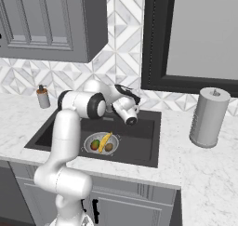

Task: Put the colander in the sink, put the kiwi, banana, mango in the colander, and turn on the sink faucet and pour water over the colander.

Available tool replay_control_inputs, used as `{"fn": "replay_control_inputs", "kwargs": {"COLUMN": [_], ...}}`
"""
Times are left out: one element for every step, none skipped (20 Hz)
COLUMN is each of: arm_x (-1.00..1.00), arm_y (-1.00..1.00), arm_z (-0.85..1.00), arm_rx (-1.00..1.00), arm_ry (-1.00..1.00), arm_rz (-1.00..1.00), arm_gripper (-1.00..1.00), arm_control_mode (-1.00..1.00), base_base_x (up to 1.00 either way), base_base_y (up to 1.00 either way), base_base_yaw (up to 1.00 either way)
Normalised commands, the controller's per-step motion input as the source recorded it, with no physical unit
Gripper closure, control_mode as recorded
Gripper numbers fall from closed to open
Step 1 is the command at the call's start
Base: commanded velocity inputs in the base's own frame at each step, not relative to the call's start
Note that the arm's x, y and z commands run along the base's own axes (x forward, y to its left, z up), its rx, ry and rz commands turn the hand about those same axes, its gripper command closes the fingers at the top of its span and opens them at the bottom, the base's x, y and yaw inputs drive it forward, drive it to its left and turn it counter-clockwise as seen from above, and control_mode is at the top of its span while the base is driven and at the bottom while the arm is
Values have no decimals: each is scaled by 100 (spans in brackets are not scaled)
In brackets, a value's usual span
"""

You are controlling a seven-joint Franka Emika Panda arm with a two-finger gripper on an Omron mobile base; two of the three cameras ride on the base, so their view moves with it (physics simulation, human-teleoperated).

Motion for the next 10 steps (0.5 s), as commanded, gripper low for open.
{"fn": "replay_control_inputs", "kwargs": {"arm_x": [0,0,0,0,0,0,0,0,0,0], "arm_y": [13,11,10,2,0,0,0,0,0,0], "arm_z": [6,7,8,9,7,4,2,0,0,0], "arm_rx": [0,0,0,0,0,0,0,0,0,0], "arm_ry": [-1,-1,-1,-1,-1,0,0,0,0,0], "arm_rz": [0,0,0,0,0,0,0,0,0,0], "arm_gripper": [-100,-100,-100,-100,-100,-100,-100,-100,-100,-100], "arm_control_mode": [-100,-100,-100,-100,-100,-100,-100,-100,-100,-100], "base_base_x": [0,0,0,0,0,0,0,0,0,0], "base_base_y": [0,0,0,0,0,0,0,0,0,0], "base_base_yaw": [0,0,0,0,0,0,0,0,0,0]}}
